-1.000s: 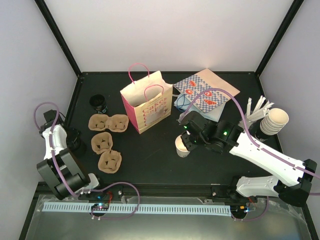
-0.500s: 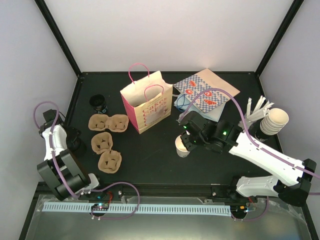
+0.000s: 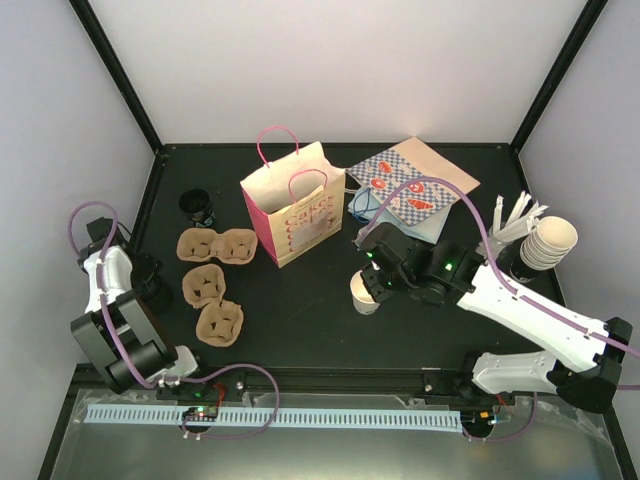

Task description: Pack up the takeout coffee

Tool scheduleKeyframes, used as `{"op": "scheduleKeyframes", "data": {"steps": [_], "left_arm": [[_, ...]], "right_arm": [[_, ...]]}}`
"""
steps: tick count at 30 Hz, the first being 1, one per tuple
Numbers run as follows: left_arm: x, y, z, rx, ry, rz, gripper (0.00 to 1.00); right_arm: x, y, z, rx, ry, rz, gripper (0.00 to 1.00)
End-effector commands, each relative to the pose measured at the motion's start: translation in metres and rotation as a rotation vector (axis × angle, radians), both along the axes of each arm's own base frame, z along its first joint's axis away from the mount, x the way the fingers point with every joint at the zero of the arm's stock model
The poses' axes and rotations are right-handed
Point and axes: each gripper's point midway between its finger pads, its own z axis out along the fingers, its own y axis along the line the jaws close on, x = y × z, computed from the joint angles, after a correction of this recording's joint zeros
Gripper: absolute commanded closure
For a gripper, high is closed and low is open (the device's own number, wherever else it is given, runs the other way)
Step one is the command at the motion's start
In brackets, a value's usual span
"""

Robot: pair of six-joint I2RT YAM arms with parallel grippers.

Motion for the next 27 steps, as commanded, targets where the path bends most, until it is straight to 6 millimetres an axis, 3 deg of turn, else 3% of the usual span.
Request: {"op": "scheduleKeyframes", "data": {"steps": [1,11,20,27], "left_arm": [[0.006,0.002,0.003,-0.009,-0.006,-0.003,0.12],[0.008,0.007,0.038,0.132,-0.099,-0.006,0.08],[0.011,0.001,0.010,0.031,-0.008,-0.019,0.07],[0.012,-0.002,0.006,0.013,-0.007,-0.025,0.10]], "right_arm": [[0.001,0.000,0.004,0.031,-0.014,-0.005,0.73],[0.000,-0.003,0.000,0.022,-0.015,-0.001,0.73],[-0.001,-0.004,-0.001,0.023,-0.014,0.000,0.73],[-0.001,-0.004,-0.001,0.024,-0.012,0.000,0.73]]}}
